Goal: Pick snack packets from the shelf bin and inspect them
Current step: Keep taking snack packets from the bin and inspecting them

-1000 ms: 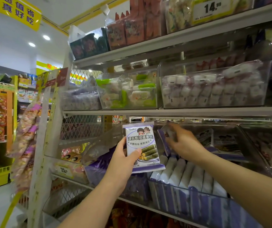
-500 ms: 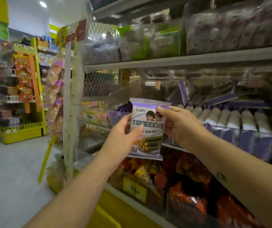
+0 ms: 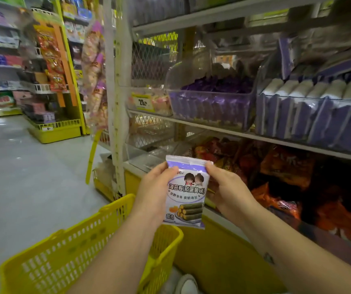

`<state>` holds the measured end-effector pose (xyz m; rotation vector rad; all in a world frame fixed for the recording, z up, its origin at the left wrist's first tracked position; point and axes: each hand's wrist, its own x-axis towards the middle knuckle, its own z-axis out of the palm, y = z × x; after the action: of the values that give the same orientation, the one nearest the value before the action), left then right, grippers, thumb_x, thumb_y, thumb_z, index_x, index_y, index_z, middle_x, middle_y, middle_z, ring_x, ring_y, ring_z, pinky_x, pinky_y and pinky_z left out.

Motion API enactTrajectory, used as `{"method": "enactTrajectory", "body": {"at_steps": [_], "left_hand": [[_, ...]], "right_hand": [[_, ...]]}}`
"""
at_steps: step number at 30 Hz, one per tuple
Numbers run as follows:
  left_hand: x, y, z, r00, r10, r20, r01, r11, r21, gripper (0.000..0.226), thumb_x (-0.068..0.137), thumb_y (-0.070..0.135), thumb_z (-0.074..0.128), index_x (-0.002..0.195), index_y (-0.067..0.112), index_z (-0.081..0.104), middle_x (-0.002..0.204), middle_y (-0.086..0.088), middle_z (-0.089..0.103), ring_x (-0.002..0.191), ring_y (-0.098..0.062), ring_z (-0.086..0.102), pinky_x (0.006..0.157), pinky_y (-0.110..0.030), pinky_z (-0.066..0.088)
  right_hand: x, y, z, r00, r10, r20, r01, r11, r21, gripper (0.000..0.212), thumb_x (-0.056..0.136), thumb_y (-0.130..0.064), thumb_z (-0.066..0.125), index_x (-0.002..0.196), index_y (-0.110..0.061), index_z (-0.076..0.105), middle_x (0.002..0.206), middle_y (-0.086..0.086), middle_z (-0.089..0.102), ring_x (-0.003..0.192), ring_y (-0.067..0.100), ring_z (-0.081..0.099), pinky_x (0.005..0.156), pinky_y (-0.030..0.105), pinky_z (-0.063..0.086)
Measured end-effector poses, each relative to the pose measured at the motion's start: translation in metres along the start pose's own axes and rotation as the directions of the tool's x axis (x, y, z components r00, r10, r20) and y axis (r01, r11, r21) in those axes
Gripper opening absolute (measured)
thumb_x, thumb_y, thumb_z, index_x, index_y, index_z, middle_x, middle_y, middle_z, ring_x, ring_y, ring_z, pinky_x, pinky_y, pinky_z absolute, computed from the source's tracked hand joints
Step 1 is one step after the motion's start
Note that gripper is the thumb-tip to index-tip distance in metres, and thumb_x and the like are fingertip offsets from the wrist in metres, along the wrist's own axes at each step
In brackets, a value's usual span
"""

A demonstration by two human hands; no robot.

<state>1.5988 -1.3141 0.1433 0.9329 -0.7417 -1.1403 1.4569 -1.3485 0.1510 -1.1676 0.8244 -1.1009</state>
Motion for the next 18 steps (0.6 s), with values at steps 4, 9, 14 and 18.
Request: {"method": "enactTrajectory", "body": {"at_steps": [4, 9, 14, 18], "left_hand": [[0.0, -0.005, 0.004, 0.998, -0.064, -0.027, 0.061, 0.993, -0.105, 0.023, 0.093, 0.009, 0.057, 0.111, -0.004, 0.061, 0.087, -0.018, 0.074, 0.066, -0.022, 0.073, 0.049, -0.029, 0.056], [0.003, -0.006, 0.008, 0.993, -0.089, -0.082, 0.074, 0.984, -0.162, 0.029, 0.092, 0.014, 0.059, 0.117, -0.003, 0.058, 0.095, -0.021, 0.07, 0.071, -0.024, 0.071, 0.057, -0.035, 0.059], [0.009, -0.001, 0.001, 0.985, -0.163, -0.049, 0.144, 0.953, -0.267, 0.039, 0.092, 0.026, 0.059, 0.124, 0.003, 0.061, 0.113, -0.016, 0.07, 0.111, -0.033, 0.062, 0.103, -0.058, 0.043], [0.005, 0.0, -0.008, 0.96, -0.239, 0.145, 0.242, 0.97, -0.002, 0.031, 0.092, 0.029, 0.058, 0.118, 0.015, 0.065, 0.113, -0.009, 0.072, 0.107, -0.026, 0.067, 0.088, -0.05, 0.056]], "right_hand": [[0.006, 0.011, -0.006, 0.999, -0.052, -0.012, 0.051, 0.994, -0.098, 0.038, 0.098, -0.04, 0.048, 0.095, -0.013, 0.076, 0.096, 0.01, 0.076, 0.088, 0.023, 0.072, 0.074, 0.031, 0.054], [0.008, 0.011, -0.015, 0.976, -0.11, 0.19, 0.14, 0.978, -0.153, 0.039, 0.089, -0.05, 0.051, 0.106, -0.023, 0.073, 0.107, 0.006, 0.074, 0.101, 0.021, 0.07, 0.078, 0.03, 0.056], [-0.001, 0.009, -0.035, 0.905, 0.124, 0.406, -0.012, 0.963, -0.268, 0.026, 0.089, -0.021, 0.062, 0.111, -0.011, 0.07, 0.111, 0.016, 0.071, 0.099, 0.028, 0.069, 0.083, 0.033, 0.057], [-0.003, 0.006, -0.035, 0.94, 0.142, 0.312, -0.119, 0.989, -0.092, 0.023, 0.084, -0.019, 0.06, 0.096, -0.004, 0.073, 0.099, 0.019, 0.073, 0.085, 0.024, 0.073, 0.069, 0.03, 0.059]]}}
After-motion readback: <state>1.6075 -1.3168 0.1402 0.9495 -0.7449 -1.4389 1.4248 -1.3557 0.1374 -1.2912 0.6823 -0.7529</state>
